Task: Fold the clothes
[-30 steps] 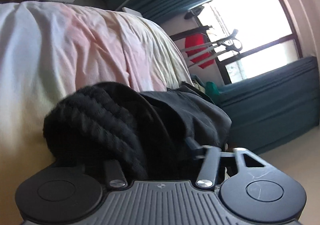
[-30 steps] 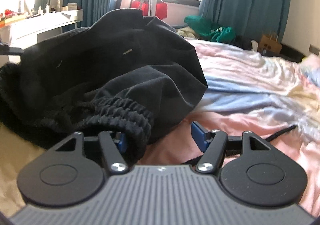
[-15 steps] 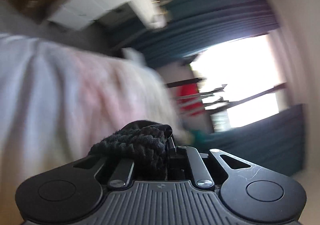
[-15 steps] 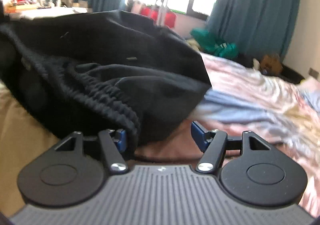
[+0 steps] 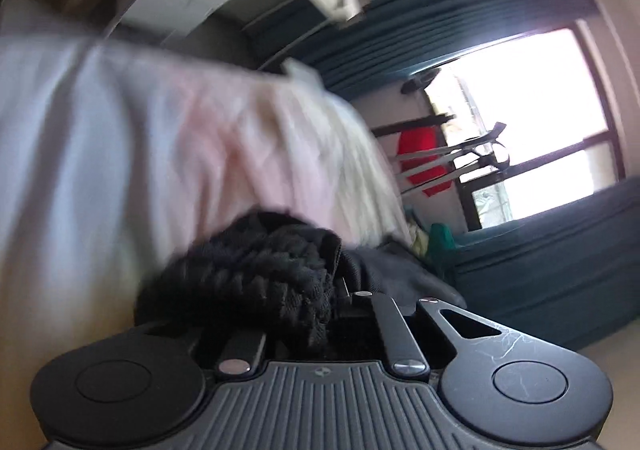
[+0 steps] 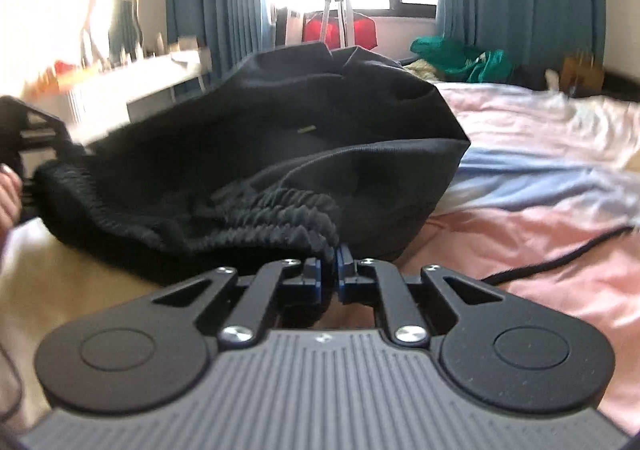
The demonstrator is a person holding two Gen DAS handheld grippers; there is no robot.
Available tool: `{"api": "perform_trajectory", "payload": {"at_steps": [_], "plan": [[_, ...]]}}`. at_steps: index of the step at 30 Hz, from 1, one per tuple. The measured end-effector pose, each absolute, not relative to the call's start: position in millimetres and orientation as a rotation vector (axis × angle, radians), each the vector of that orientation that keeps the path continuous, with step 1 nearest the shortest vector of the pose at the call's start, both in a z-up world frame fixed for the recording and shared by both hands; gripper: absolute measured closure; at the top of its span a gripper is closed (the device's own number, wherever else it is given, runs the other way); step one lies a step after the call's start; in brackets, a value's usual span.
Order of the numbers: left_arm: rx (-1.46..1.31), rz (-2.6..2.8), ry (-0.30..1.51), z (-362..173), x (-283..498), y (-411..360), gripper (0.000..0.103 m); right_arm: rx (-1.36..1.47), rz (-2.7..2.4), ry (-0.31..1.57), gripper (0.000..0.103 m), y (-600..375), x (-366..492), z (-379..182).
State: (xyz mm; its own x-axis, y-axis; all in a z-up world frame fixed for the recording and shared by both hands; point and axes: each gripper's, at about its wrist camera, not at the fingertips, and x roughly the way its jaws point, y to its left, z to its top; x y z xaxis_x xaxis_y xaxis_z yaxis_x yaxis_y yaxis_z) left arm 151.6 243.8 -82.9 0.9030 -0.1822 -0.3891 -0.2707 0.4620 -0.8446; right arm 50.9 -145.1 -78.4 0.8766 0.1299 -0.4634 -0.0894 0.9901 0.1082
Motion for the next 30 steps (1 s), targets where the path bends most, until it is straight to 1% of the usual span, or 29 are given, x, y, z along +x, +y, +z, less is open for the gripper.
{"api": "perform_trajectory", "payload": {"at_steps": [6,8,11,14,16,17,20,22,23,24,25,26,27,28,29,30], "plan": [[-1.017,0.017,0.353,11,192,277,0.096,0.160,0.316,0.417,0.093,-111,39,-43],[-0.966,0.027,0.320,47,209,297,0.096,0.191,0.413,0.406,0.093,-85,41,-31],[-0.956,0.071,0.319,91,248,323,0.095,0.233,0.539,0.390,0.092,-35,56,-18],[-0.861,0.148,0.311,118,279,347,0.095,0.275,0.649,0.387,0.092,16,76,-13],[-0.769,0.219,0.343,115,307,358,0.095,0.288,0.703,0.401,0.092,46,91,-20],[-0.742,0.252,0.389,102,323,365,0.095,0.286,0.715,0.416,0.092,58,98,-26],[-0.722,0.292,0.548,43,365,389,0.094,0.268,0.719,0.486,0.091,84,119,-55],[-0.726,0.331,0.603,4,375,401,0.094,0.284,0.729,0.548,0.091,88,132,-74],[-0.725,0.339,0.617,-9,378,407,0.094,0.287,0.734,0.567,0.090,90,136,-80],[-0.726,0.345,0.629,-21,381,412,0.092,0.286,0.739,0.576,0.090,91,137,-83],[-0.739,0.341,0.638,-28,384,417,0.087,0.276,0.746,0.576,0.089,92,137,-83],[-0.750,0.327,0.647,-32,383,420,0.083,0.258,0.752,0.572,0.088,93,136,-81],[-0.759,0.312,0.655,-35,381,424,0.077,0.241,0.757,0.568,0.087,93,134,-78],[-0.762,0.290,0.653,-35,372,427,0.067,0.235,0.765,0.567,0.084,92,133,-75],[-0.763,0.272,0.653,-34,363,430,0.058,0.238,0.776,0.566,0.081,90,131,-72],[-0.755,0.278,0.661,-31,358,431,0.039,0.235,0.783,0.566,0.079,88,129,-70]]}}
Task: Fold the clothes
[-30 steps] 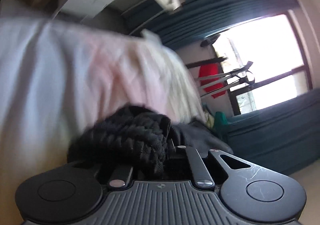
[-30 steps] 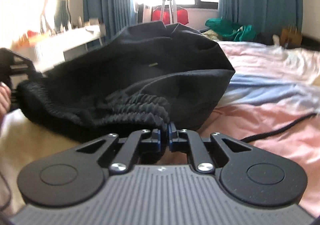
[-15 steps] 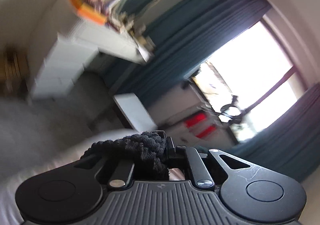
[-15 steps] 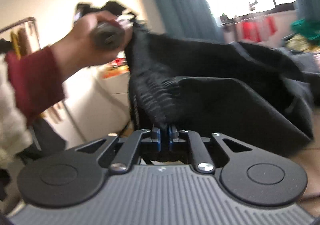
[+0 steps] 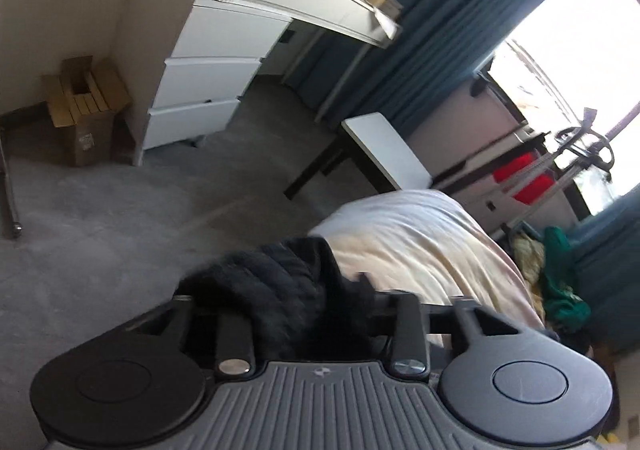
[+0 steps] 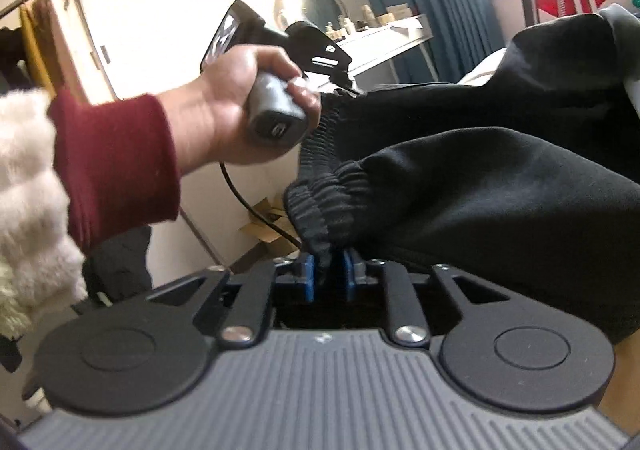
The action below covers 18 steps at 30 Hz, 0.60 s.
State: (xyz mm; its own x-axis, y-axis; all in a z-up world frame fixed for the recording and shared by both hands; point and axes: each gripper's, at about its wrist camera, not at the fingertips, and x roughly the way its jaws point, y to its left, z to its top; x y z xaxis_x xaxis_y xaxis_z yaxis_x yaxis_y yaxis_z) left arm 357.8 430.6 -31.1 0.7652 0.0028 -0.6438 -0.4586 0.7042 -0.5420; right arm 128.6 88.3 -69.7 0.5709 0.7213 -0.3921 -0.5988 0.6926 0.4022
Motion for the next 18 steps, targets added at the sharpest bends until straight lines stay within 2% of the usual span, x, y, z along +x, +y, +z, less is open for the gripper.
{"api": "perform_trajectory", "payload": {"at_steps": [1,3,5,7,14,18], "plan": [[-0.741,0.300,0.665,-29,347,433,0.024,0.229,0.786,0.564,0.076,86,125,-67],[-0.689,0.339,0.659,-27,314,427,0.013,0.214,0.791,0.561,0.068,84,115,-63],[-0.627,0.318,0.647,-18,292,420,0.008,0.194,0.794,0.556,0.035,86,102,-58],[-0.570,0.307,0.644,-10,268,407,0.006,0.178,0.792,0.552,0.020,86,90,-52],[-0.476,0.224,0.611,25,195,345,0.006,0.128,0.728,0.502,0.021,40,54,-10],[-0.405,0.157,0.633,41,186,287,0.007,0.050,0.615,0.440,0.021,-16,50,17]]}}
